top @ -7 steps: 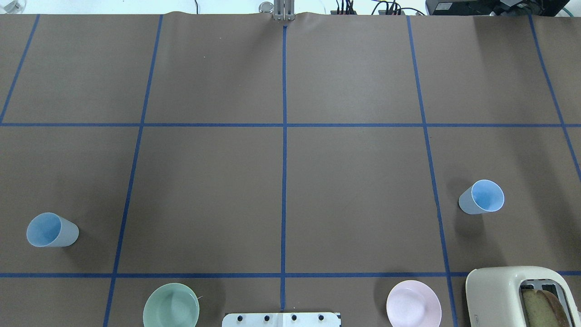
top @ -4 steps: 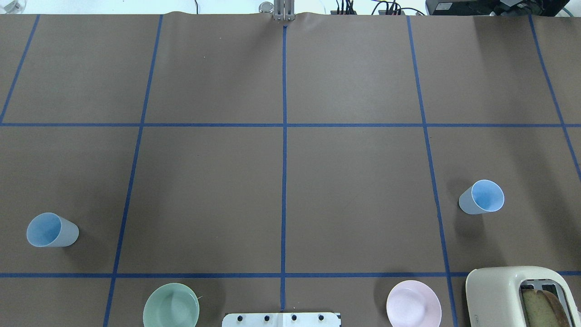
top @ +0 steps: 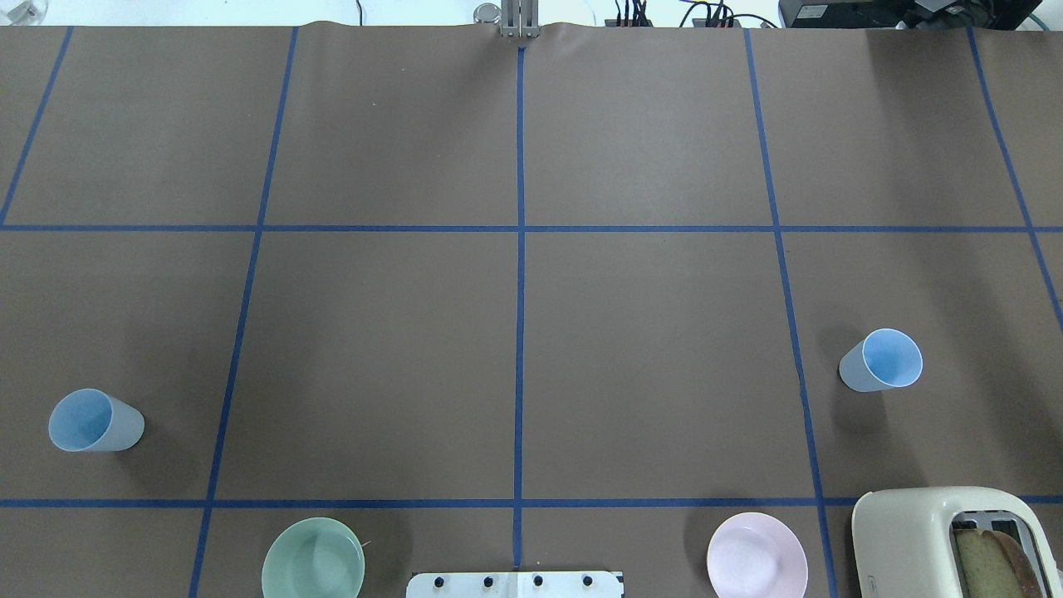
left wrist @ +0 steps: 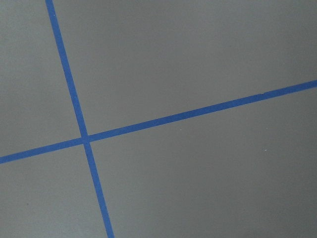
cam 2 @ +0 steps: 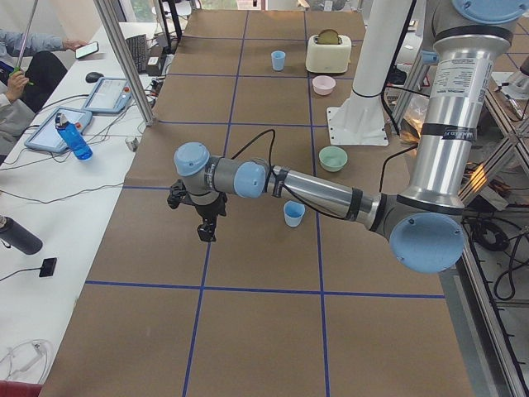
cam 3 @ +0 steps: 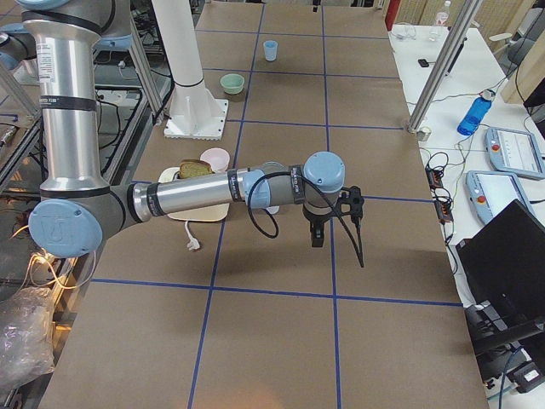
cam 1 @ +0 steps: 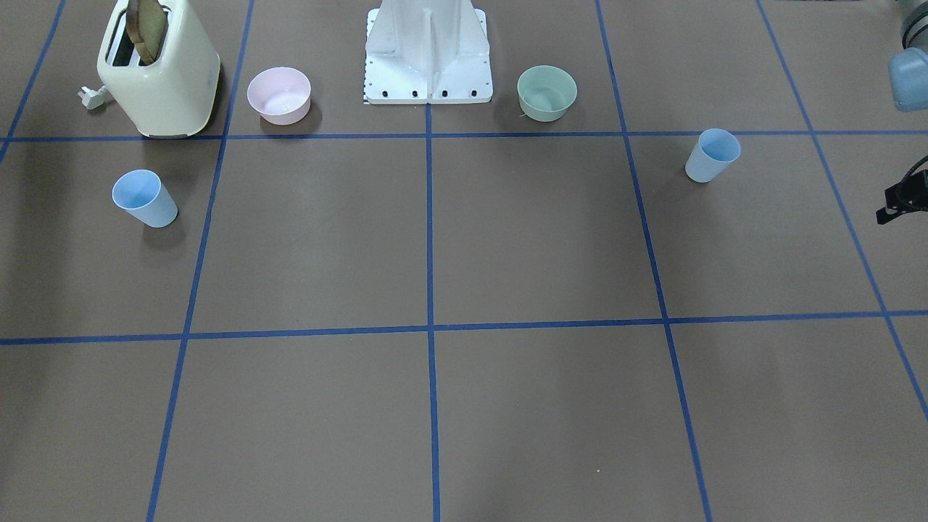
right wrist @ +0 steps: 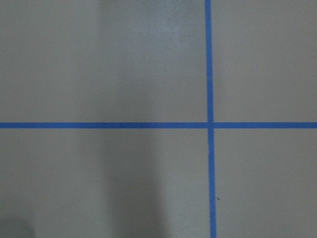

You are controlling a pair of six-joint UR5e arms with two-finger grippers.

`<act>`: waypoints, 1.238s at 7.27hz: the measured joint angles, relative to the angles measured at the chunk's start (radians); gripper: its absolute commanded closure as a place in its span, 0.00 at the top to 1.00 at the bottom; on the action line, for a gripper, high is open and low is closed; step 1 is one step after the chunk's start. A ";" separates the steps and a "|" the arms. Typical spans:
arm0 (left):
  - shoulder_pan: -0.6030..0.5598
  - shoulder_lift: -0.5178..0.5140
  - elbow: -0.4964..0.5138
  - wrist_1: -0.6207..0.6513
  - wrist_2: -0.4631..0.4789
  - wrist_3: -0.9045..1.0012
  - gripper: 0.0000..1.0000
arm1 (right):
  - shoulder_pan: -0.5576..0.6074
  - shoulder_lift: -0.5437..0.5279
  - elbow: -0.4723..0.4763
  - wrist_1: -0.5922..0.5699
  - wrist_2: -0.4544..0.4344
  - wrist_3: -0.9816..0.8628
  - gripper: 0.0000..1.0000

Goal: Stack blue cups with both arms

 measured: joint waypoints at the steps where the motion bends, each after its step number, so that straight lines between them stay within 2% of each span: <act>1: 0.001 0.017 -0.020 -0.017 -0.015 -0.028 0.94 | -0.029 -0.008 0.025 0.026 -0.034 0.009 1.00; 2: 0.007 0.044 -0.034 -0.067 -0.021 -0.073 0.94 | -0.065 -0.023 0.043 0.085 -0.072 0.049 0.99; 4: 0.043 0.117 -0.039 -0.248 -0.022 -0.202 0.94 | -0.149 -0.087 0.054 0.262 -0.101 0.152 0.87; 5: 0.062 0.151 -0.041 -0.316 -0.022 -0.245 0.94 | -0.181 -0.115 0.056 0.314 -0.110 0.170 0.88; 9: 0.126 0.282 -0.057 -0.543 -0.025 -0.403 0.94 | -0.277 -0.167 0.121 0.350 -0.147 0.218 0.90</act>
